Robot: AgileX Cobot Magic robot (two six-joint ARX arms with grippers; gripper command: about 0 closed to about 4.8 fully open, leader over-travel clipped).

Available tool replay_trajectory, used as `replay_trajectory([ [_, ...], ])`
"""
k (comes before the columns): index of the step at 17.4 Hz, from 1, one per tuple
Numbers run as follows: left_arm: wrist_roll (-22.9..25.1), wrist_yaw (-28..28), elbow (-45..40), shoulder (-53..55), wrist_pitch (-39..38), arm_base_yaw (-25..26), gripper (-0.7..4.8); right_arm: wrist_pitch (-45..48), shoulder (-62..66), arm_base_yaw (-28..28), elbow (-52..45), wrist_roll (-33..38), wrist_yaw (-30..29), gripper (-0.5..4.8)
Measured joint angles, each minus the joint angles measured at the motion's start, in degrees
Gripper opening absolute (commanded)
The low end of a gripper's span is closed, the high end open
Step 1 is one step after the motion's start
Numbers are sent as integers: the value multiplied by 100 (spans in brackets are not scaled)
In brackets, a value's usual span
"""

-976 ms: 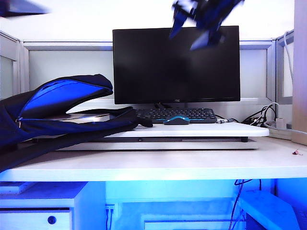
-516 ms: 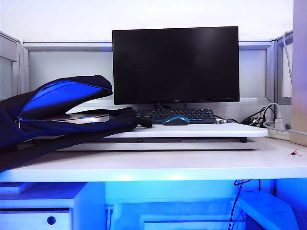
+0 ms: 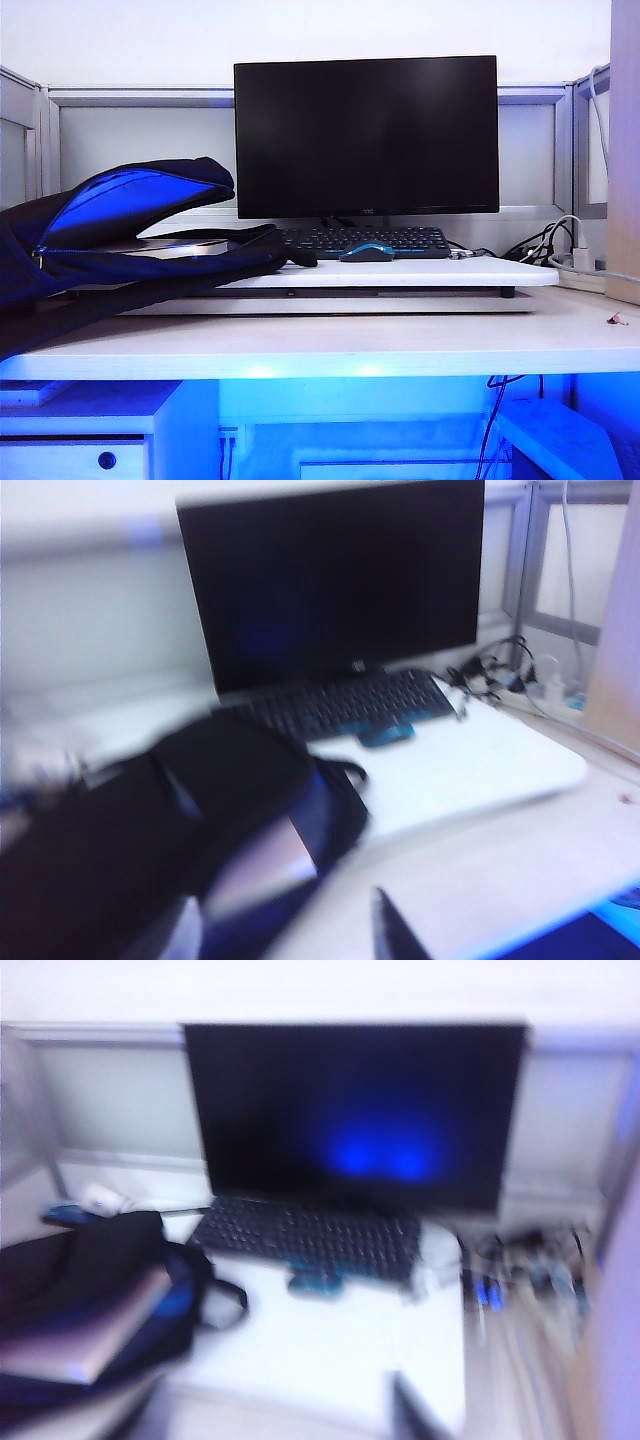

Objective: Pick up the book on the desk and put it into the open backpack.

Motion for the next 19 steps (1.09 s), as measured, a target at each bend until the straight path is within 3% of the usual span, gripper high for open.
replay_trajectory([
  [2, -173, -26, -599, -590, 4, 0, 176, 149, -997, 11, -1414, 46, 57, -13],
  [5, -232, -267, -1290, -1322, 173, 0, 110, 953, -2339, 13, -3217, 238, 190, -6],
  [9, -234, -299, -2109, -1932, 101, 0, 16, 1185, -3877, 17, -5042, 879, 651, -6],
  [14, -236, -326, -2796, -2041, 396, 0, -6, 1735, -4288, 24, -6465, 946, 778, -6],
  [15, -396, -667, -2970, -2046, 901, -7, -6, 2334, -4291, 26, -7007, 927, 841, -6],
  [19, -455, -999, -3687, -2048, 1185, -2, -6, 2437, -4291, 26, -7689, 815, 929, -6],
])
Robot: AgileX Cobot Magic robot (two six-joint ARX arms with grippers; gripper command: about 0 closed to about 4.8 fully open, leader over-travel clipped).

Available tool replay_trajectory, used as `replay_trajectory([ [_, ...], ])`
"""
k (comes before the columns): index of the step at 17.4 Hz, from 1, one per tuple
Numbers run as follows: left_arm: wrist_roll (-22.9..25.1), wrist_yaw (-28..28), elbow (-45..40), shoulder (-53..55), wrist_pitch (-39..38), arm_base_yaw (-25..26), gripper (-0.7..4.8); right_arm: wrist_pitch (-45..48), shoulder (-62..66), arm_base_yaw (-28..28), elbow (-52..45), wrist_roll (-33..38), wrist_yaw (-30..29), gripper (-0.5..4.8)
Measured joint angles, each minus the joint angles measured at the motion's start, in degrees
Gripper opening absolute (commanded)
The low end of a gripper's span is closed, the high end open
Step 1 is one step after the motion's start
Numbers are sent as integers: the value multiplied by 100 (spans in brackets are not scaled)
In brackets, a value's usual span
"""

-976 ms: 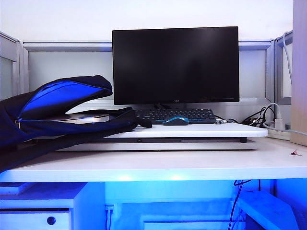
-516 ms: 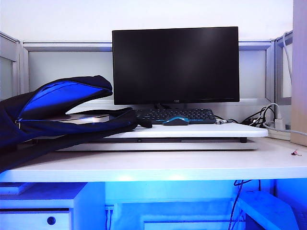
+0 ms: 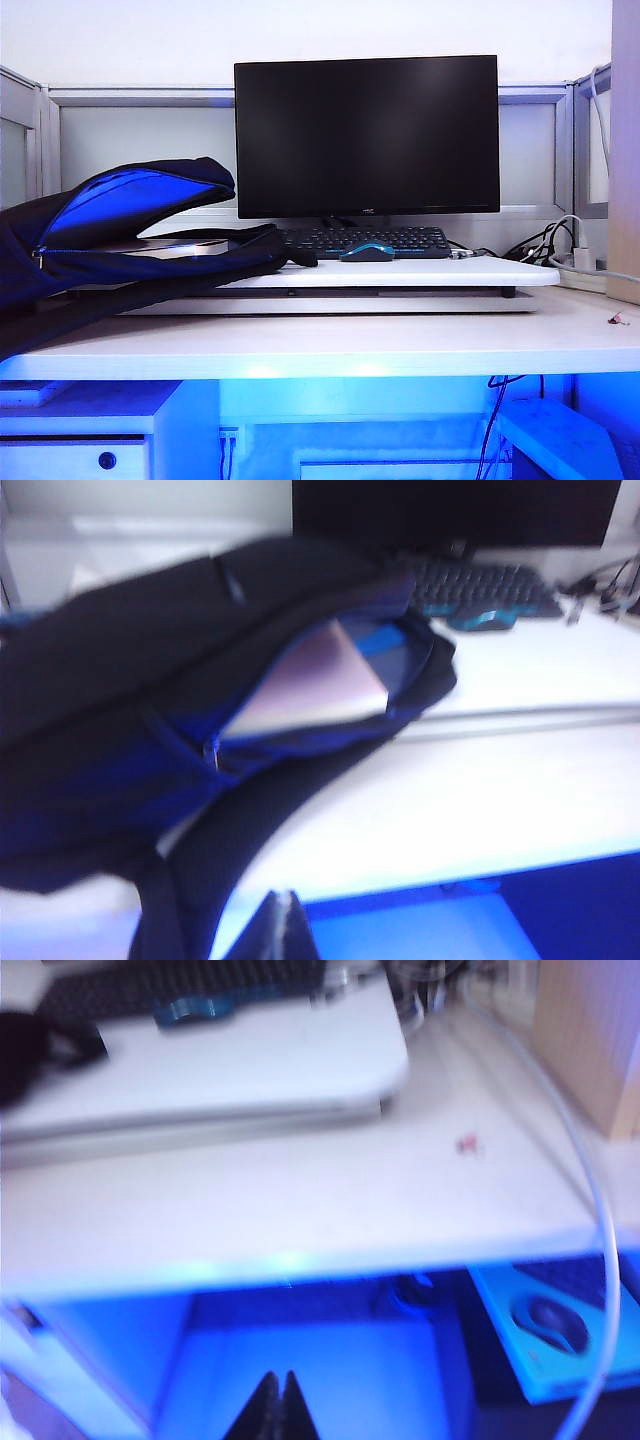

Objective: Pick up the book on the desk and put it into the open backpack.

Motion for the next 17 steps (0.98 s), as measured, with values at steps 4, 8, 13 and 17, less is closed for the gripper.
replay_trajectory([
  [4, -153, 4, -957, 20, 590, 0, -6, -94, 0, -35, 2, -496, 138, -6],
  [8, 66, 7, -957, -4, 570, -2, -6, -94, -2, -520, 4, -807, 205, -6],
  [13, -33, 7, -955, -4, 557, -2, -6, -149, 0, -1488, 13, -890, -892, -5],
  [17, -433, -59, -955, -4, 553, -2, -6, -149, -2, -1491, 13, -892, -903, -5],
])
